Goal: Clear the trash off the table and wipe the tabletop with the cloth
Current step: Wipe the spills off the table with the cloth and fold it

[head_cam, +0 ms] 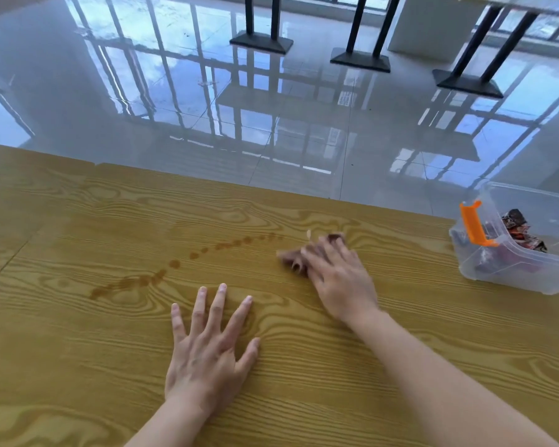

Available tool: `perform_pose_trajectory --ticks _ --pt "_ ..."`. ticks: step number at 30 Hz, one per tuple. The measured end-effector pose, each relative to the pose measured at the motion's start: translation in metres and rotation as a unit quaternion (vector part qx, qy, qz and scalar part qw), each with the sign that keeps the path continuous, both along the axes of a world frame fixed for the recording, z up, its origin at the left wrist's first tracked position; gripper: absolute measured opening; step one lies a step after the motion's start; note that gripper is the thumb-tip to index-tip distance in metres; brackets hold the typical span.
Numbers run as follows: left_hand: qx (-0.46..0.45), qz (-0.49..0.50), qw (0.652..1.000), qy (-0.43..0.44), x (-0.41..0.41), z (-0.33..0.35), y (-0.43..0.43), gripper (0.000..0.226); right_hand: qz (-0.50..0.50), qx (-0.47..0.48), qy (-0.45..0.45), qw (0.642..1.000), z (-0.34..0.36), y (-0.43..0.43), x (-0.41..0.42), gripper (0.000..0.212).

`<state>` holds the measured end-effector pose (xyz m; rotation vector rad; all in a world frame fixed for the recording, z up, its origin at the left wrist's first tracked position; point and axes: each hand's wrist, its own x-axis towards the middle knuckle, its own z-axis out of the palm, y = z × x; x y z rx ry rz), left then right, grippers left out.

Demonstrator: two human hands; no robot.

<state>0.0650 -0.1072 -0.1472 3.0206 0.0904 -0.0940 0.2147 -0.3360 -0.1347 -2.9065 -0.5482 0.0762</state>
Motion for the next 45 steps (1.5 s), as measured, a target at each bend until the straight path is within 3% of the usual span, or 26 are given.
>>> perform_pose_trajectory --ticks 3,7,9,16,19,23,25,31,36,38,43,45 --pt "0.001 0.0 1.0 0.0 0.0 0.0 0.0 0.069 -0.089 -0.009 0.038 0.995 0.002 0.039 0.04 0.048" --pt "-0.001 0.001 1.0 -0.007 0.0 0.0 0.0 0.068 0.081 0.009 -0.024 0.996 -0.002 0.037 -0.06 0.046" --pt "-0.003 -0.002 1.0 -0.008 0.001 0.0 0.0 0.069 0.107 0.017 -0.024 0.994 -0.002 0.02 -0.075 0.046" --pt "-0.005 -0.005 1.0 -0.014 0.0 -0.002 0.0 0.068 -0.113 0.013 0.033 0.993 0.0 0.069 0.068 0.047" --pt "-0.005 -0.005 1.0 -0.021 0.0 -0.004 0.0 0.068 -0.044 -0.013 0.014 0.999 0.001 0.087 0.051 0.047" --pt "-0.034 -0.018 0.999 -0.019 0.0 -0.002 0.006 0.068 0.047 0.004 -0.031 0.998 -0.004 0.058 -0.062 0.048" --pt "-0.044 -0.03 0.998 -0.025 -0.002 -0.001 0.019 0.068 0.022 0.009 -0.022 0.999 -0.004 0.043 -0.07 0.048" --pt "-0.009 -0.058 0.998 -0.023 -0.029 -0.002 0.084 0.068 -0.146 0.005 0.029 0.989 0.001 0.086 0.027 0.048" --pt "-0.002 -0.044 0.999 -0.007 -0.033 -0.004 0.088 0.071 0.048 0.027 -0.043 0.998 -0.003 0.079 -0.099 0.045" --pt "0.002 -0.045 0.999 -0.016 -0.033 -0.003 0.087 0.071 0.079 0.024 -0.029 0.996 -0.007 0.06 -0.101 0.045" --pt "0.006 -0.04 0.999 -0.023 -0.034 -0.006 0.087 0.071 -0.106 0.004 0.021 0.994 -0.001 0.071 0.002 0.047" --pt "0.01 -0.042 0.999 -0.015 -0.035 -0.006 0.088 0.071 -0.111 -0.007 0.023 0.993 -0.002 0.082 -0.004 0.047"
